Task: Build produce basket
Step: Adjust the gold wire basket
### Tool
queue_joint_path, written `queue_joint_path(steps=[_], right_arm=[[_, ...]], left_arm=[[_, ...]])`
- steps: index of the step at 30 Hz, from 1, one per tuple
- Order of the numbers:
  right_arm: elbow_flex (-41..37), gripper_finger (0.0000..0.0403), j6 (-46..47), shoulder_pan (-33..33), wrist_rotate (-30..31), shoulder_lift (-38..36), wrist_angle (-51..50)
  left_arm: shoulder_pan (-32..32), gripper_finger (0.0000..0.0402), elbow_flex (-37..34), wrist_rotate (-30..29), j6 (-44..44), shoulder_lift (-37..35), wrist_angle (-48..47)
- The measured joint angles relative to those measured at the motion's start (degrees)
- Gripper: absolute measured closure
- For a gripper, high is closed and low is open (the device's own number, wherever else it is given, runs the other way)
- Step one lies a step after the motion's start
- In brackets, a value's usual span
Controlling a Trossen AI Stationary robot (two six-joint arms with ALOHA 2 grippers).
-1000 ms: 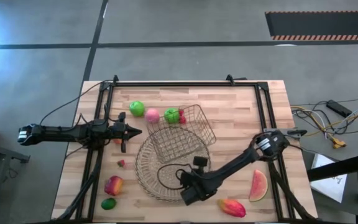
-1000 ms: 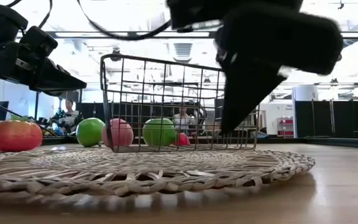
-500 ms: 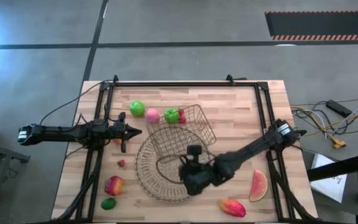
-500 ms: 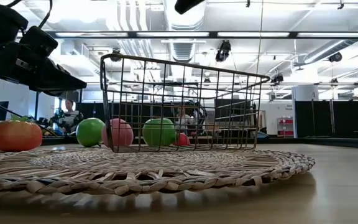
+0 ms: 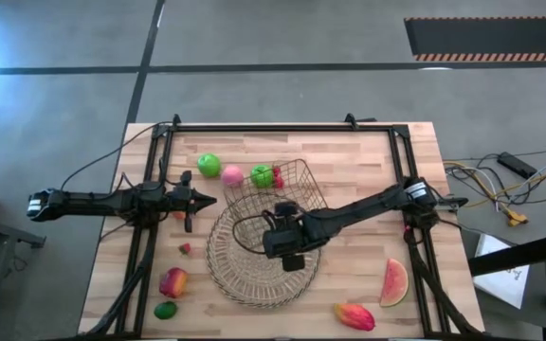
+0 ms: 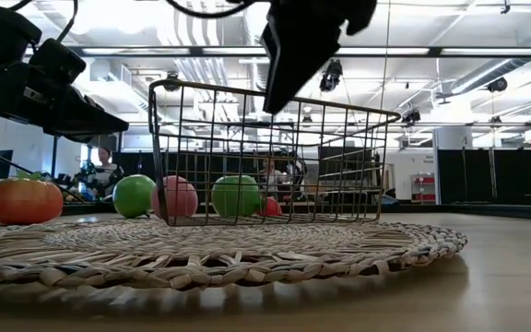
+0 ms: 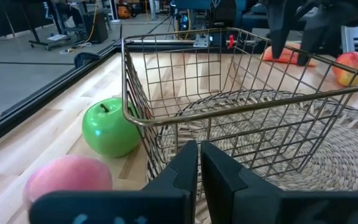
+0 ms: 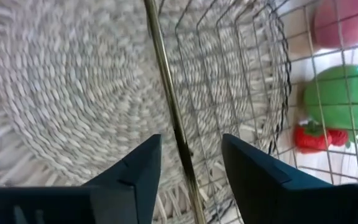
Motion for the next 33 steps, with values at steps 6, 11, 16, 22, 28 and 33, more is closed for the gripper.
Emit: queue_joint_path(steps=[6, 11, 16, 22, 28, 33], right_arm=[[-1.02, 0.0308, -0.83, -0.11, -0.02, 1.07, -0.15], [-1.15, 0.0383, -2.12, 0.24, 2.22, 0.91, -0.09], [-0.27, 0.0389, -2.53, 1.70, 6.51, 0.37, -0.27], [3.08, 0.0390, -4.81, 4.56, 10.68, 0.35, 0.07], [7.86, 0.0391, -7.79, 8.11, 15.32, 0.26, 0.14], [9.27, 0.0391, -7.39, 11.59, 14.74, 0.22, 0.55]], left_arm=[[-0.01, 0.0398, 0.00, -0.01, -0.01, 0.00, 0.01], [-0.02, 0.0398, 0.00, -0.02, -0.02, 0.00, 0.00], [-0.01, 0.0398, 0.00, -0.01, 0.00, 0.00, 0.00], [0.00, 0.0398, 0.00, 0.00, -0.02, 0.00, 0.00], [-0.03, 0.0398, 0.00, 0.15, 0.02, 0.01, -0.17], [0.00, 0.0398, 0.00, 0.10, 0.00, 0.02, 0.00]])
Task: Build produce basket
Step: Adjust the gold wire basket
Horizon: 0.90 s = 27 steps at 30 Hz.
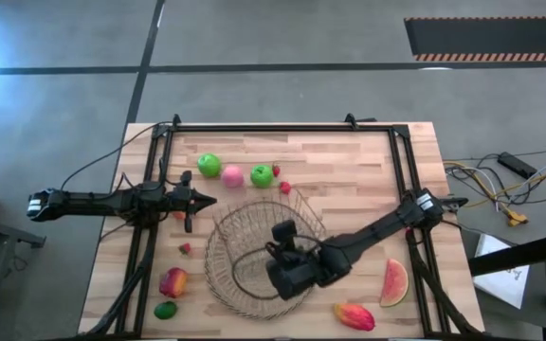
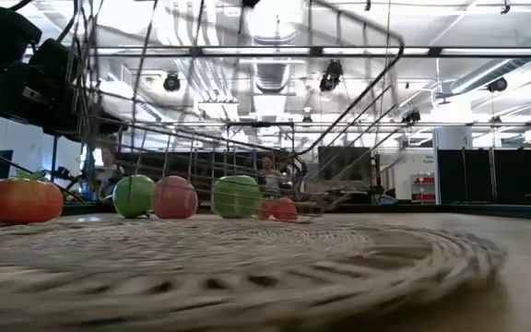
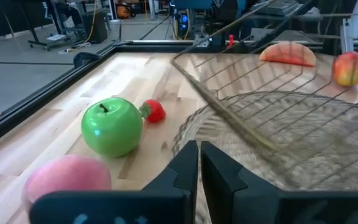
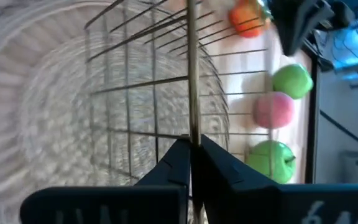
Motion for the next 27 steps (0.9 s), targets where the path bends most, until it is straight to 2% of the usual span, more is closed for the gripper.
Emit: queue_joint_path(steps=[6, 12, 17, 27], right_arm=[[-0.02, 0.0390, 3.13, 2.64, 0.06, 0.98, 0.49], [-0.11, 0.0390, 5.47, 3.01, 0.68, 3.06, 6.88], [-0.11, 0.0390, 5.17, 3.04, 4.27, 5.21, 11.23], [-0.13, 0.0390, 9.36, 2.99, 4.12, 9.18, 12.32]], left_arm=[[0.00, 0.0398, 0.00, -0.03, 0.00, -0.02, 0.02], [-0.02, 0.0398, 0.00, -0.07, 0.00, -0.02, -0.02], [-0.01, 0.0398, 0.00, -0.14, 0.00, 0.26, -0.01], [0.00, 0.0398, 0.00, -0.14, 0.00, 0.35, -0.02]])
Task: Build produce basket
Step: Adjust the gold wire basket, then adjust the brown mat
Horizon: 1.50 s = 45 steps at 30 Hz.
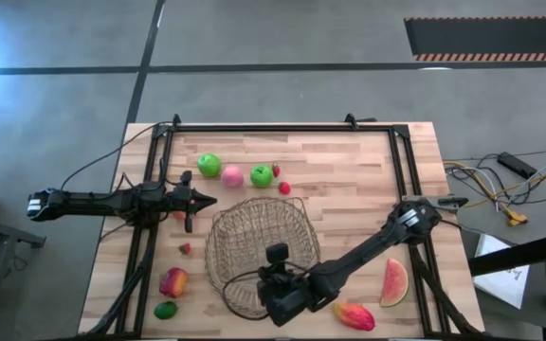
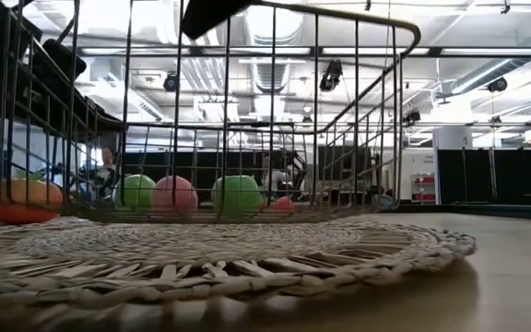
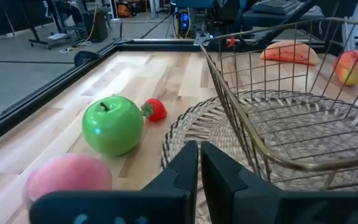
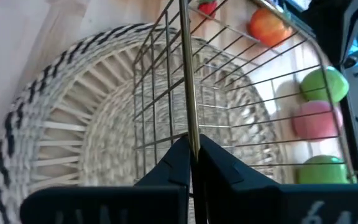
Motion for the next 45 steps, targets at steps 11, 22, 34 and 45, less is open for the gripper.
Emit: queue_joint_path(steps=[11, 22, 34, 45], right_arm=[[0.00, 0.0347, 7.12, -0.31, -2.53, -0.78, -7.00], [-0.07, 0.0229, 9.03, 1.02, -1.21, -3.29, -11.25], [-3.83, 0.0296, 10.14, 10.02, -5.00, -5.72, -0.67], [-22.92, 0.0393, 22.78, 6.91, -5.07, -5.38, 16.31]], left_arm=[[0.00, 0.0398, 0.00, 0.01, 0.00, -0.01, 0.03], [0.00, 0.0398, 0.00, 0.02, 0.00, 0.00, 0.00], [0.00, 0.0398, 0.00, 0.02, 0.00, -0.03, 0.02], [-0.01, 0.0398, 0.00, 0.02, -0.01, 0.02, 0.00]])
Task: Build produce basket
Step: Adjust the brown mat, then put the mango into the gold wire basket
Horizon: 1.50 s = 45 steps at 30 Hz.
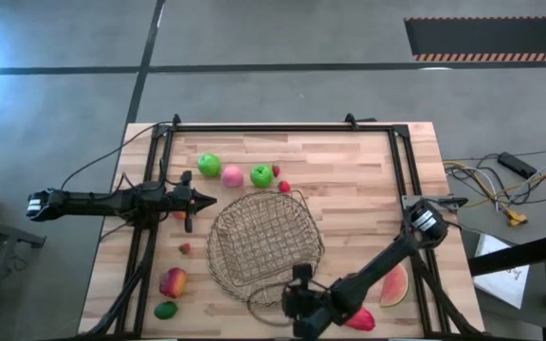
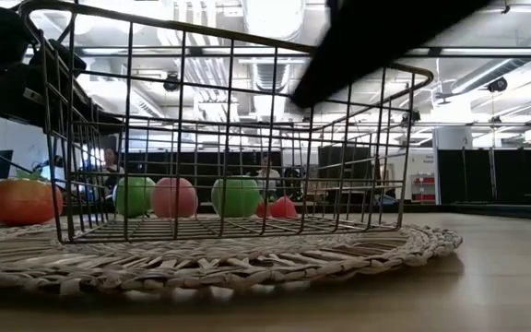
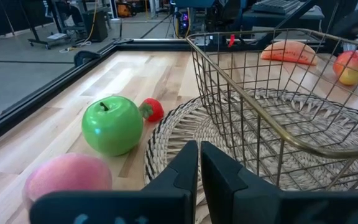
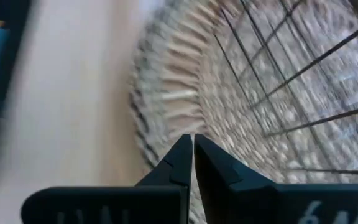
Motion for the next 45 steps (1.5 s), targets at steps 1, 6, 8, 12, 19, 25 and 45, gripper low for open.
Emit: queue_joint_path(steps=[1, 6, 8, 12, 19, 25, 45], right_arm=[[-1.34, 0.0393, 1.07, -0.44, 0.01, 0.00, 0.93], [-5.82, 0.0394, 4.97, -1.44, 0.47, 0.00, 1.76], [-6.95, 0.0394, 6.15, -1.46, 0.53, 0.00, 1.61], [-8.14, 0.0394, 6.93, -1.49, 0.55, 0.00, 1.22], [-8.07, 0.0394, 11.76, -1.47, 0.55, -0.34, -7.74], [-7.92, 0.0394, 17.17, -0.91, 1.30, -3.03, -17.16], [-7.87, 0.0394, 36.21, 15.57, 1.87, -17.83, -26.48]], left_arm=[[0.01, 0.0398, 0.00, 0.00, 0.01, -0.01, 0.01], [0.00, 0.0398, 0.00, 0.00, 0.01, -0.02, 0.02], [0.01, 0.0398, 0.00, 0.00, 0.01, -0.02, 0.05], [0.00, 0.0398, 0.00, 0.00, 0.01, 0.18, 0.04], [0.01, 0.0398, 0.00, 0.00, 0.00, 0.26, 0.01], [0.00, 0.0398, 0.00, 0.02, 0.00, 0.26, 0.00], [-0.02, 0.0398, 0.00, 0.02, -0.01, 0.37, 0.00]])
